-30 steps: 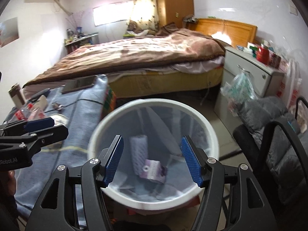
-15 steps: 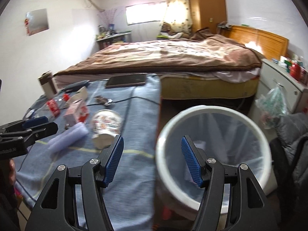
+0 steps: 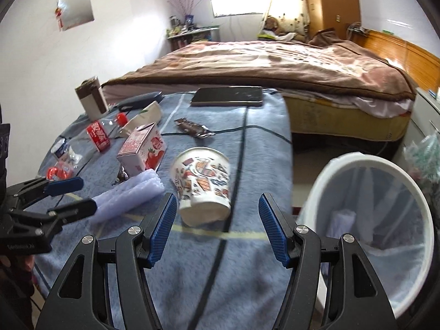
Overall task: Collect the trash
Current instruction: 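Return to the table and grasp the patterned paper cup with the right tool, then grasp the remaining white foam net with the left tool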
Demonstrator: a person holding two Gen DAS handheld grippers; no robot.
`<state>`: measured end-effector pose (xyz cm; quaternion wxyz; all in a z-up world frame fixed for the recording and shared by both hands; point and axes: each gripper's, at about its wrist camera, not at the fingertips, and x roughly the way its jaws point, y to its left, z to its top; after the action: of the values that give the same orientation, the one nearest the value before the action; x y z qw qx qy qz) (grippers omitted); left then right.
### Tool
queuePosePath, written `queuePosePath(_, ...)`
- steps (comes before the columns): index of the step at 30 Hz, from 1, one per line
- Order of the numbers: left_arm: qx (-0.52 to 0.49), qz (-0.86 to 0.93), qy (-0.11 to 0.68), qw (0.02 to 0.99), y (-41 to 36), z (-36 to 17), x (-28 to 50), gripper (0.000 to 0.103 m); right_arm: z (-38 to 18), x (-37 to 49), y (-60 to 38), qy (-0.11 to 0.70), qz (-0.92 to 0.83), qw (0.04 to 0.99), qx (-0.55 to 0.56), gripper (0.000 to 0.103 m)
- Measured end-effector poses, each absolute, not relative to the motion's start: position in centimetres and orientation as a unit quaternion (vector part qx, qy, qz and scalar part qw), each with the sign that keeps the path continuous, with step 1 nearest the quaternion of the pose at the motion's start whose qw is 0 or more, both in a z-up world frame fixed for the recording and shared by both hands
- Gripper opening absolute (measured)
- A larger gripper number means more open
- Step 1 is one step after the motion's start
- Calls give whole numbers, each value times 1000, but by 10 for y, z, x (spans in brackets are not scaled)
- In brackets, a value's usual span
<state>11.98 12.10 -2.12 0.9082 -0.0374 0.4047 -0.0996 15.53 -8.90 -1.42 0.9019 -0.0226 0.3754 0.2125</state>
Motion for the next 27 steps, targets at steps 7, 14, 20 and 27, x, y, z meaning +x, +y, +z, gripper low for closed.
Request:
queuePosePath(7, -42, -128, 425, 895, 121, -39, 135, 70, -21, 173, -70, 388, 212, 895, -52, 64)
queuePosePath(14, -61, -134, 434, 889, 133, -47, 146, 70, -36, 188, -58, 420, 202, 883, -55, 64)
queuePosePath(20, -81, -144, 434, 885, 140, -52, 147, 70, -41, 186, -48, 425, 188, 881, -86, 64)
queuePosePath(27, -67, -130, 438, 887, 134, -52, 148, 52, -43, 187, -61, 435, 205, 875, -49, 60)
